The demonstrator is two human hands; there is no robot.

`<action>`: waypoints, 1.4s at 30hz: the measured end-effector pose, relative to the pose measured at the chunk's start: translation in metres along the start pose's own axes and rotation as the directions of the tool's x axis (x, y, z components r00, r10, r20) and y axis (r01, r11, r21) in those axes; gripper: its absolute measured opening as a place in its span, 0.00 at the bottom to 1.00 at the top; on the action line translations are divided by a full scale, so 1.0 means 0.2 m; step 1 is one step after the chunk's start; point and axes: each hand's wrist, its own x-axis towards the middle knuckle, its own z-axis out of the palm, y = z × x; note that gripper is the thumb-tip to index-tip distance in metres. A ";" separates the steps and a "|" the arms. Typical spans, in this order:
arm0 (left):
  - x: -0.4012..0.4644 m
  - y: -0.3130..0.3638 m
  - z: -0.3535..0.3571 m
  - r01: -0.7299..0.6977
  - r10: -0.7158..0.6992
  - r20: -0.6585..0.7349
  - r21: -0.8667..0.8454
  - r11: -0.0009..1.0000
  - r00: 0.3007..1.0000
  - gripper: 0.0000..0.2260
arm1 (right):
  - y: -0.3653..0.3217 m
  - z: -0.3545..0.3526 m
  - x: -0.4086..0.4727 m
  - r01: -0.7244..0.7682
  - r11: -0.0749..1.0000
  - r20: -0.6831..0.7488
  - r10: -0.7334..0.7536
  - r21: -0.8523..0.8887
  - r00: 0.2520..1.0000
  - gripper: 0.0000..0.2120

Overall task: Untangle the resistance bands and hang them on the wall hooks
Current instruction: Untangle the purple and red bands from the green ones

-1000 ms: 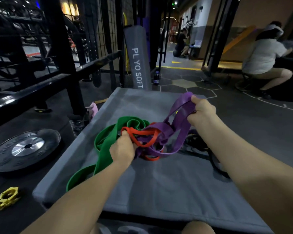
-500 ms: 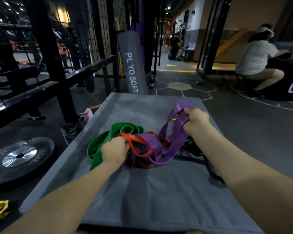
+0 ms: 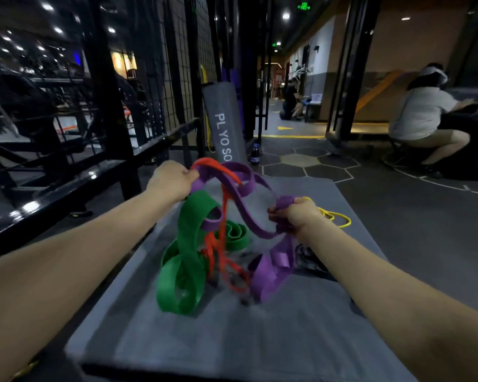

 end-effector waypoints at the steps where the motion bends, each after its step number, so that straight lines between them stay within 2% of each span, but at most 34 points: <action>1: -0.01 0.00 -0.03 -0.024 0.026 -0.040 0.034 0.999 0.999 0.13 | 0.00 0.02 -0.03 -0.007 0.998 0.016 0.008 -0.055 1.000 0.08; 3: -0.04 -0.01 -0.08 -0.069 0.085 -0.105 0.152 0.986 0.991 0.12 | -0.01 0.04 -0.07 -0.039 0.991 0.021 0.042 -0.125 0.999 0.10; 5: -0.06 -0.05 -0.12 -0.133 0.211 -0.168 0.386 0.913 0.963 0.10 | -0.02 0.05 -0.10 -0.046 0.978 0.017 0.050 -0.206 0.999 0.13; 8: -0.08 -0.12 -0.18 -0.230 0.470 -0.150 0.719 0.656 0.870 0.08 | -0.02 0.04 -0.13 -0.026 0.965 -0.039 0.016 -0.260 0.999 0.14; 9: -0.06 -0.14 -0.21 -0.233 0.511 -0.145 0.763 0.603 0.847 0.08 | -0.02 0.03 -0.13 -0.032 0.972 -0.059 0.019 -0.231 0.998 0.14; 11: 0.00 -0.15 -0.28 -0.230 0.537 -0.146 0.788 0.570 0.831 0.07 | -0.03 0.03 -0.14 -0.037 0.986 -0.078 0.024 -0.160 0.997 0.13; 15: 0.00 -0.08 -0.27 -0.303 0.490 -0.050 0.730 0.613 0.871 0.09 | -0.03 0.08 -0.18 -0.024 0.996 -0.054 0.019 -0.089 0.998 0.10; 19: -0.13 0.00 -0.10 -0.378 0.428 -0.032 0.412 0.829 0.903 0.11 | 0.02 0.08 -0.18 -0.038 0.998 0.010 0.038 -0.054 0.999 0.11; 23: -0.20 0.10 0.07 -0.349 0.346 0.058 0.039 0.936 0.936 0.09 | 0.03 0.00 -0.24 0.005 0.993 0.148 0.012 -0.115 0.989 0.07; 25: -0.24 0.16 0.17 -0.302 0.312 0.088 -0.107 0.947 0.946 0.09 | 0.02 -0.05 -0.26 0.027 0.996 0.274 -0.003 -0.084 0.962 0.09; 28: -0.29 0.25 0.29 -0.295 0.325 0.120 -0.212 0.932 0.938 0.09 | 0.03 -0.09 -0.29 -0.002 1.000 0.405 -0.007 0.024 0.915 0.04; 30: -0.30 0.27 0.37 -0.234 0.303 0.177 -0.331 0.914 0.936 0.08 | 0.05 -0.11 -0.27 -0.021 0.997 0.376 -0.007 0.071 0.926 0.06; 33: -0.32 0.25 0.48 -0.009 0.219 0.316 -0.552 0.834 0.923 0.10 | 0.09 -0.17 -0.22 -0.032 0.999 0.252 0.025 0.023 0.967 0.07; 36: -0.39 0.18 0.62 0.031 0.206 0.374 -0.537 0.843 0.904 0.12 | 0.18 -0.25 -0.19 -0.045 0.992 0.170 0.065 -0.119 0.983 0.12; 37: -0.43 0.15 0.67 0.010 0.209 0.367 -0.514 0.858 0.906 0.12 | 0.22 -0.27 -0.19 -0.064 0.980 0.150 0.093 -0.187 0.984 0.14; 39: -0.50 0.08 0.76 -0.126 0.267 0.364 -0.366 0.922 0.892 0.09 | 0.28 -0.30 -0.19 -0.091 0.922 0.073 0.127 -0.377 0.989 0.14; 40: -0.54 0.05 0.79 -0.223 0.311 0.382 -0.257 0.940 0.870 0.08 | 0.31 -0.32 -0.19 -0.091 0.845 0.037 0.130 -0.527 0.991 0.13; 41: -0.56 0.02 0.82 -0.309 0.353 0.413 -0.170 0.936 0.840 0.08 | 0.33 -0.34 -0.17 -0.079 0.692 0.008 0.121 -0.717 0.993 0.13; 42: -0.58 0.00 0.83 -0.361 0.377 0.452 -0.126 0.924 0.809 0.07 | 0.34 -0.35 -0.16 -0.035 0.495 0.014 0.096 -0.868 0.995 0.11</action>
